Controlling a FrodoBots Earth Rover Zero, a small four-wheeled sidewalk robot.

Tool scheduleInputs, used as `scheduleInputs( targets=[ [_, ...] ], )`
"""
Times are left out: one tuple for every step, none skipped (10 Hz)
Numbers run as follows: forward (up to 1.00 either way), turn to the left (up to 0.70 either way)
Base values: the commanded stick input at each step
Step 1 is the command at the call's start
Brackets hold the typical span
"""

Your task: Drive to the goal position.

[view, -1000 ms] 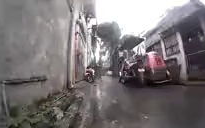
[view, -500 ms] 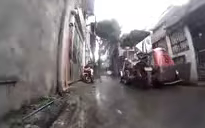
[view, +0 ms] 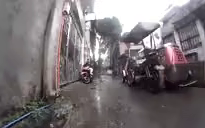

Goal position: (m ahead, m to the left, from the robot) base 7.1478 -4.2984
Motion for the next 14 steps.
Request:
scheduleInputs(
  targets=[
    [0.99,0.0],
    [0.99,0.0],
    [0.99,0.0],
    [0.99,0.0],
    [0.99,0.0],
    [0.99,0.0],
    [0.99,0.0],
    [0.99,0.0],
    [0.99,0.0],
    [0.99,0.0],
    [0.99,-0.29],
    [0.99,-0.39],
    [0.99,-0.2],
    [0.99,0.0]
  ],
)
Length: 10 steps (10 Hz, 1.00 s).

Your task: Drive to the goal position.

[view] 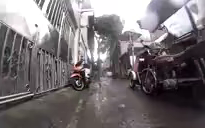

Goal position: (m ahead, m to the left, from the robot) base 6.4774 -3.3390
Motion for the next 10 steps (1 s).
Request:
scheduleInputs(
  targets=[
    [0.99,0.0],
    [0.99,0.0],
    [0.99,0.0],
    [0.99,0.0],
    [0.99,0.0],
    [0.99,0.0],
    [0.99,0.0],
    [0.99,0.0],
    [0.99,0.0],
    [0.99,0.0]
  ],
)
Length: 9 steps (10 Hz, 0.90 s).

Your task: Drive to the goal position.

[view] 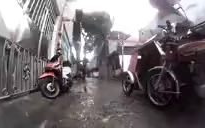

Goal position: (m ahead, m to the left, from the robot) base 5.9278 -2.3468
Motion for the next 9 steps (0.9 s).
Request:
scheduleInputs(
  targets=[
    [0.96,0.0],
    [0.33,0.0],
    [0.0,0.0],
    [0.0,0.0],
    [0.15,0.0],
    [0.99,0.0],
    [0.99,0.0],
    [0.99,0.0],
    [0.99,0.0]
  ],
)
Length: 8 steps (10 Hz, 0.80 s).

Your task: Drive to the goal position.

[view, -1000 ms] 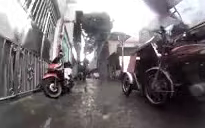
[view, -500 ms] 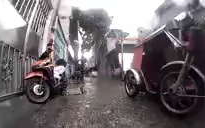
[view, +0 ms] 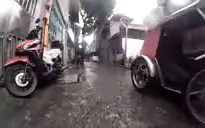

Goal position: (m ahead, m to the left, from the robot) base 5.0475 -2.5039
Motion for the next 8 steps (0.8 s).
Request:
scheduleInputs(
  targets=[
    [0.99,0.0],
    [0.99,0.0],
    [0.99,0.0],
    [0.99,0.0],
    [0.99,0.0],
    [0.99,0.0],
    [0.99,0.0],
    [0.99,0.0]
  ],
)
